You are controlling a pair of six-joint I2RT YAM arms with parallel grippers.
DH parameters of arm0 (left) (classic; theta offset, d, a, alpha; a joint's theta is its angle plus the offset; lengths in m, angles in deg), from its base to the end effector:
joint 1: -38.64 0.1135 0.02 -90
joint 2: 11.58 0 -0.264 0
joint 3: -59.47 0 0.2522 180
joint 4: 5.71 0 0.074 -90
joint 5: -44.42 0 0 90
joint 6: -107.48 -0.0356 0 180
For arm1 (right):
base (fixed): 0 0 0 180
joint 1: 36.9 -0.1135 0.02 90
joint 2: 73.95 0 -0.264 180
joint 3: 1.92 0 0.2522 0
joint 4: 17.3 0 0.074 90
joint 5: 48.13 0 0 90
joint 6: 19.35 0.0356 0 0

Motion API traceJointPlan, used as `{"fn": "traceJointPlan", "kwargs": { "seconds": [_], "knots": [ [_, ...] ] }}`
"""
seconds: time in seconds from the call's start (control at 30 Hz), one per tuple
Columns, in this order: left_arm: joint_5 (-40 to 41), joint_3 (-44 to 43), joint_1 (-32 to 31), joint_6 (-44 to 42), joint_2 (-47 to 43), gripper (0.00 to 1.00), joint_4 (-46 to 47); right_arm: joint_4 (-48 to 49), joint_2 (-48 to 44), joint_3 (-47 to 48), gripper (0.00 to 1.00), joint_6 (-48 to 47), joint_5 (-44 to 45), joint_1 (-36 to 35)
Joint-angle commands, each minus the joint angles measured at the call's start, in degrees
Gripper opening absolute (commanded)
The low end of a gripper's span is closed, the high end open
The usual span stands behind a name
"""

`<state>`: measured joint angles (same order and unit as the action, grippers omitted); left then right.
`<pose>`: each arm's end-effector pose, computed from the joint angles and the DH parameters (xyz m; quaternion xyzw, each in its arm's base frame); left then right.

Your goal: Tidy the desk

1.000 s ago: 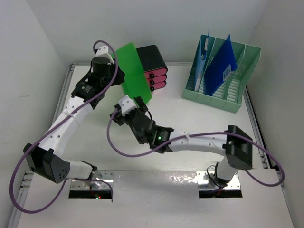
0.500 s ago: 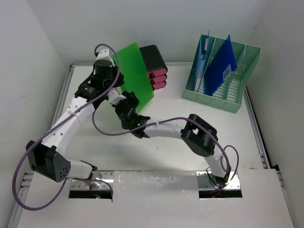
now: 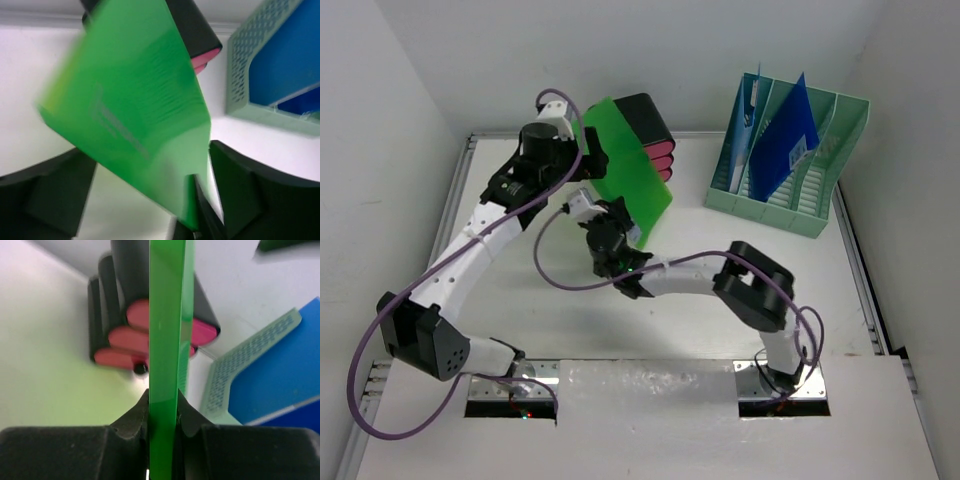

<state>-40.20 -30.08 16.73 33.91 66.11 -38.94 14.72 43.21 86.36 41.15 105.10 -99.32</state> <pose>0.2911 -0.1135 0.3834 0.0130 0.8254 -0.1483 0.5446 0.2371 0.3853 0.2315 -0.1562 0.6806 -0.1704 0.6952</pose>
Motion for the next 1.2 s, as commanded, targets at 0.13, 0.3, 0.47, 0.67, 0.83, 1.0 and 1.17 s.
{"fn": "traceJointPlan", "kwargs": {
  "seconds": [0.13,0.3,0.47,0.67,0.83,1.0,1.17],
  "knots": [
    [-5.04,-12.35,-0.77,-14.04,-0.70,1.00,-4.95,-17.35,-20.80,-14.21,0.00,23.66,-14.32,2.02],
    [-6.35,-20.27,-0.68,-16.16,-1.05,1.00,-9.97,-25.10,-32.24,-21.07,0.00,31.85,-21.73,4.40],
    [-3.30,-23.96,-0.59,-19.24,-1.57,1.00,-12.97,-31.01,-47.44,-27.49,0.00,37.67,-29.63,9.67],
    [-2.75,-22.39,-0.41,-20.29,-1.75,1.00,-12.71,-34.44,-64.31,-30.14,0.00,34.51,-30.53,11.96],
    [-3.37,-20.80,-0.32,-19.94,-1.58,1.00,-11.13,-38.57,-70.92,-25.92,0.00,27.24,-25.97,12.31],
    [-3.72,-18.96,-0.32,-19.85,-1.49,1.00,-9.81,-34.54,-75.41,-18.13,0.00,16.51,-20.60,12.31],
    [-5.12,-16.68,-0.32,-20.47,-0.70,1.00,-7.96,-31.19,-70.33,-4.15,0.00,-1.50,-17.70,12.40]
  ]
}}
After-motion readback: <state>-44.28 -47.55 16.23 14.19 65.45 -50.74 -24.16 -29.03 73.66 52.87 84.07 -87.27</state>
